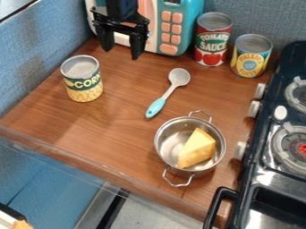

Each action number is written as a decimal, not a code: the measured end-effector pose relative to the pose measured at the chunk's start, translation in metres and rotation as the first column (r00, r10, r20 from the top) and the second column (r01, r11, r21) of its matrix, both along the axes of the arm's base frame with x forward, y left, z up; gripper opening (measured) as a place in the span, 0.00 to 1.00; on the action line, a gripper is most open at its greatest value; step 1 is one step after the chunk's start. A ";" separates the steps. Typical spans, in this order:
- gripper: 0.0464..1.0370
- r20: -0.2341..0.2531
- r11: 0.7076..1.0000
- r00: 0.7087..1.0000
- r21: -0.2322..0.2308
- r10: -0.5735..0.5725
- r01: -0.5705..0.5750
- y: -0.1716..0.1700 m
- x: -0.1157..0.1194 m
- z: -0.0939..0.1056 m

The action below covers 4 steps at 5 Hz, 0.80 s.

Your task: Moved the corn can to the bottom left side of the table

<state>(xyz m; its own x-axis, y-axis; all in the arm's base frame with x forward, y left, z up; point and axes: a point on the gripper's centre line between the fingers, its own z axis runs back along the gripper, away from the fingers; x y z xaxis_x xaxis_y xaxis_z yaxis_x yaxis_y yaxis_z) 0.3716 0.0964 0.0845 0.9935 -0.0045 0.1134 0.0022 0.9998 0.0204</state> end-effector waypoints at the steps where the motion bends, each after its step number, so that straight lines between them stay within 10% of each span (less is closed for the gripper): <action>1: 0.96 -0.047 1.000 0.999 -0.015 -0.002 0.002 0.000 -0.001 -0.016; 4: 0.96 -0.023 0.999 0.999 -0.021 -0.041 0.041 0.038 0.056 -0.016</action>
